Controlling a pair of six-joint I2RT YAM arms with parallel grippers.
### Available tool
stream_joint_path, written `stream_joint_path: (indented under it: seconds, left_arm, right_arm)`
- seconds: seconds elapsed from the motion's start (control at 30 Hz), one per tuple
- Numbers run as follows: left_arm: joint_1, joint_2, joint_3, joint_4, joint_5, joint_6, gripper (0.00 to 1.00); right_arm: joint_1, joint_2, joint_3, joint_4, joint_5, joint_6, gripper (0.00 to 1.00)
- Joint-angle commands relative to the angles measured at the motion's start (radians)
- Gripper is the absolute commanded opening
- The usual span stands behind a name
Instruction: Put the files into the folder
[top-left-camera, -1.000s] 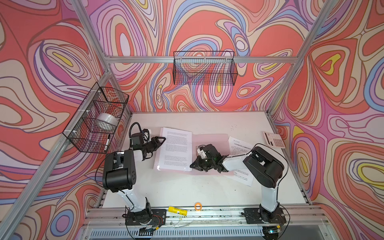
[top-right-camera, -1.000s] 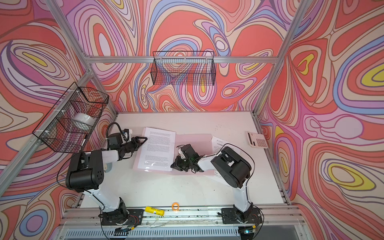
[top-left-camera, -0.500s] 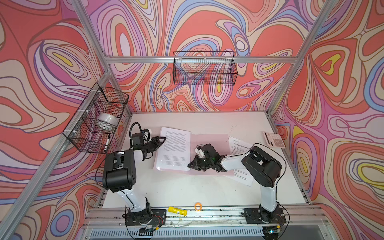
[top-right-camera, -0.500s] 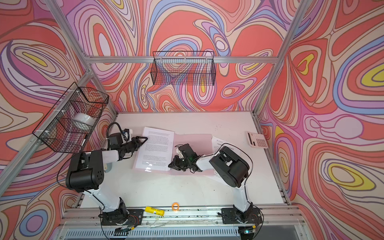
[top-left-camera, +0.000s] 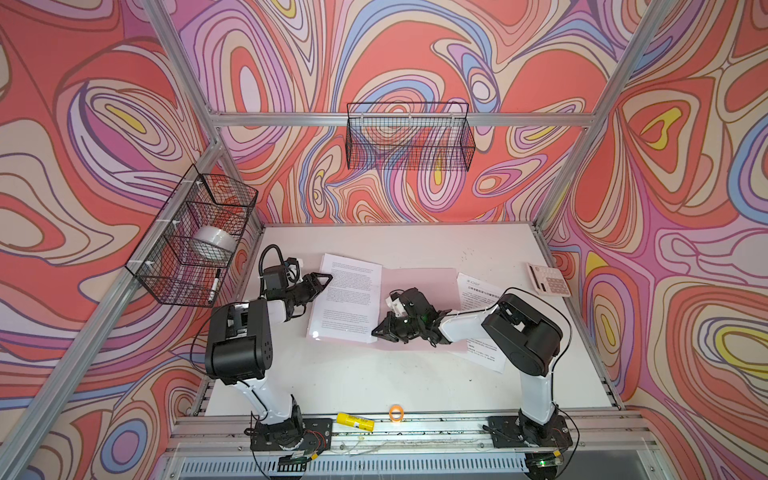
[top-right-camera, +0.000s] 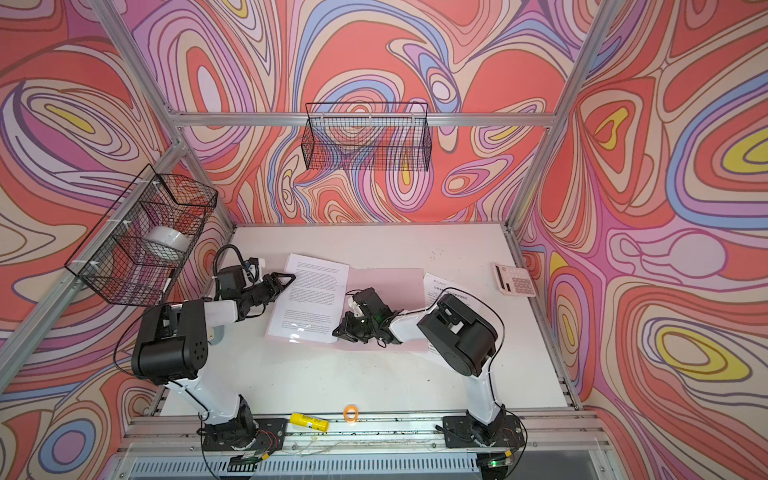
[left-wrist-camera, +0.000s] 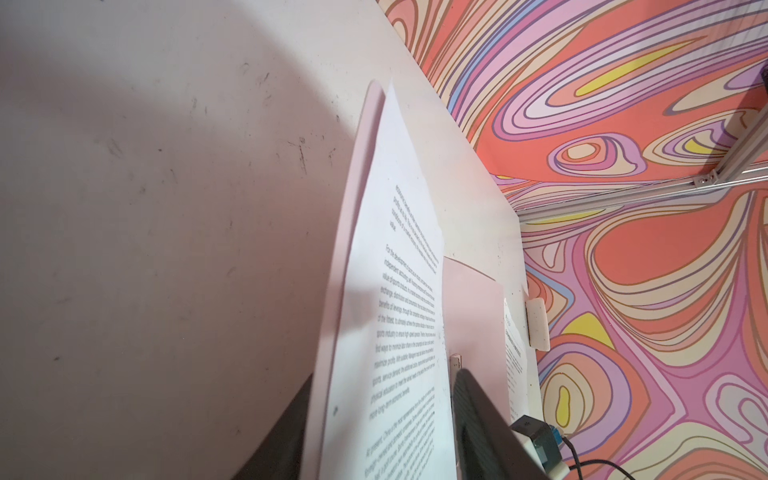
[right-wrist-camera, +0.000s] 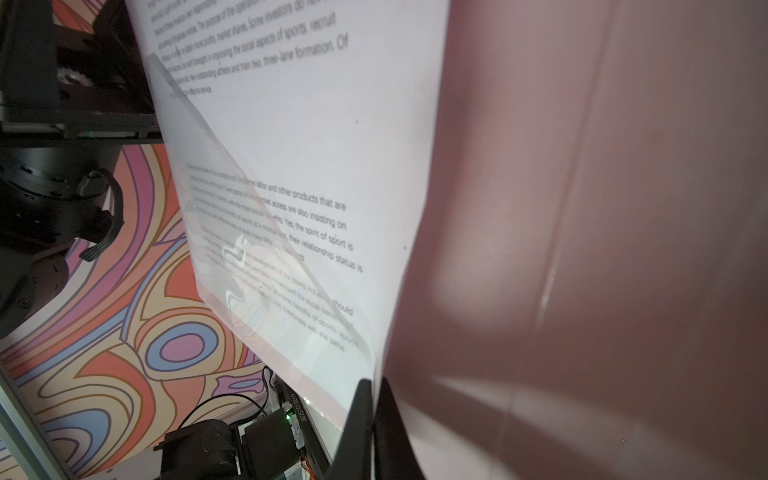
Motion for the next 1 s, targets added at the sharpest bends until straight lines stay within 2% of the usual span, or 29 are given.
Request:
stream_joint_path:
  seconds: [0.0, 0.37, 0.43, 0.53, 0.6, 0.8, 0.97]
  left_arm:
    - [-0.013, -0.017, -0.010, 0.031, 0.011, 0.000, 0.50]
    - [-0.018, -0.014, -0.006, 0.030, 0.012, 0.003, 0.45]
    - [-0.018, -0.014, -0.004, 0.026, 0.012, 0.003, 0.41]
    - [-0.018, -0.014, -0.002, 0.023, 0.013, 0.006, 0.35]
    - [-0.017, -0.013, 0.002, 0.020, 0.014, 0.008, 0.31]
    - [-0.017, -0.012, 0.017, 0.003, 0.023, 0.014, 0.22]
    - [-0.018, -0.041, 0.023, -0.042, 0.014, 0.038, 0.13]
  right_arm:
    - [0.006, 0.037, 0.027, 0.001, -0.001, -0.005, 0.00]
    - [0.006, 0.032, 0.047, -0.019, -0.011, -0.032, 0.00]
    - [0.006, 0.008, 0.047, -0.052, 0.005, -0.055, 0.22]
    - [0.006, -0.042, 0.043, -0.117, 0.037, -0.092, 0.47]
    - [0.006, -0.079, 0.042, -0.166, 0.054, -0.115, 0.57]
    - [0.002, -0.203, 0.029, -0.326, 0.129, -0.169, 0.61]
    - [-0.067, -0.286, -0.006, -0.401, 0.155, -0.180, 0.60]
